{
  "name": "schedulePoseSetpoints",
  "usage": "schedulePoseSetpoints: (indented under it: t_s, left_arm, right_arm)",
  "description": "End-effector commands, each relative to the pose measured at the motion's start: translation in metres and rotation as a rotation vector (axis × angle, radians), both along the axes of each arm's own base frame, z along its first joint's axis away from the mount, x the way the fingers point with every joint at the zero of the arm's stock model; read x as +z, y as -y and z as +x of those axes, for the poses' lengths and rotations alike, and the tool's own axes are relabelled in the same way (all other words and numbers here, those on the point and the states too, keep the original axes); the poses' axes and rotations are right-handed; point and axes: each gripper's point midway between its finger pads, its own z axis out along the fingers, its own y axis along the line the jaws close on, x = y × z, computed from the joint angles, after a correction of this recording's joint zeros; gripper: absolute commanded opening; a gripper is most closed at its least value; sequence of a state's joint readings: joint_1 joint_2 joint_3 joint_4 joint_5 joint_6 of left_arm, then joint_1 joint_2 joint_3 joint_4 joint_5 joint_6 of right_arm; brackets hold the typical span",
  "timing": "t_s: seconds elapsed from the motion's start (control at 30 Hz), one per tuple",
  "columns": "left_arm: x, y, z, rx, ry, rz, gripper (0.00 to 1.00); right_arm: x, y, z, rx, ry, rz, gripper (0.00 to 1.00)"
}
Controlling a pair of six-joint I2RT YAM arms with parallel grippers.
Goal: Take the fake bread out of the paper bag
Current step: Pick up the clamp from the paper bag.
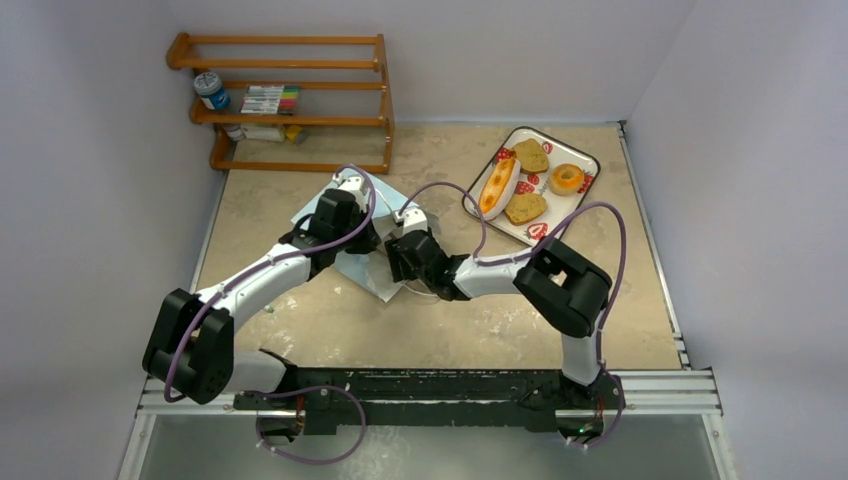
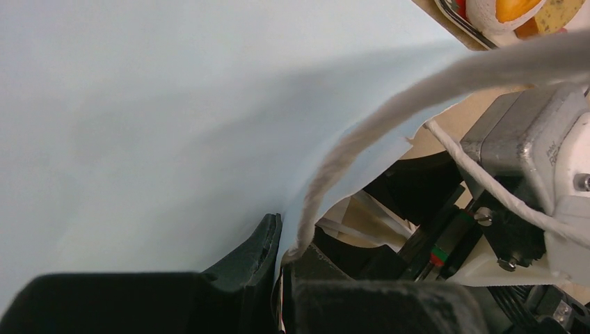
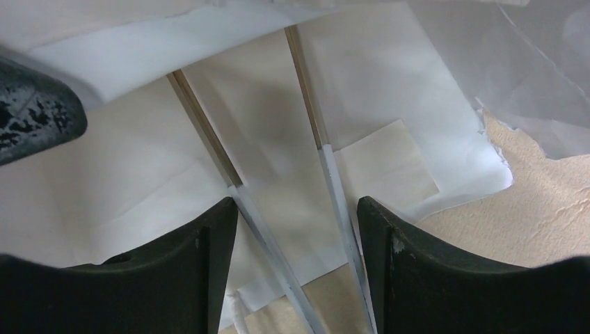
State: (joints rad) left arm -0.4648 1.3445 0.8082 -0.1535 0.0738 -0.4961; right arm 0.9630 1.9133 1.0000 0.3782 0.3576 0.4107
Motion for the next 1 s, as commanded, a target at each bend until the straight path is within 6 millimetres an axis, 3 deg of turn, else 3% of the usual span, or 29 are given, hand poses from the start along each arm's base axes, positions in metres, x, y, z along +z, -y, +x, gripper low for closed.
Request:
schedulePoseSetpoints:
  t_s: [0.0, 0.1, 0.23, 0.57, 0.87, 0.97]
  left_arm:
    - [0.016, 0.018, -0.003, -0.072, 0.010, -0.067, 0.00]
    - [0.014, 0.018, -0.005, -0.075, 0.006, -0.063, 0.00]
    - [0.012, 0.017, -0.005, -0.076, 0.004, -0.061, 0.00]
    - [0.010, 0.018, -0.007, -0.080, -0.002, -0.067, 0.00]
    - [0.011, 0.017, -0.006, -0.072, 0.001, -0.063, 0.00]
    - [0.010, 0.017, -0.006, -0.071, -0.003, -0.063, 0.00]
  right_arm:
    - [-0.007, -0.017, -0.001, 0.035, -0.030, 0.030, 0.65]
    - [-0.014, -0.016, -0.001, 0.030, -0.039, 0.021, 0.64]
    - [-0.017, -0.018, -0.003, 0.035, -0.047, 0.037, 0.55]
    - [-0.004, -0.030, 0.002, 0.026, -0.065, 0.090, 0.42]
    - [0.024, -0.047, 0.005, 0.082, -0.046, 0.149, 0.45]
    - [0.023, -0.049, 0.005, 0.084, -0.048, 0.151, 0.46]
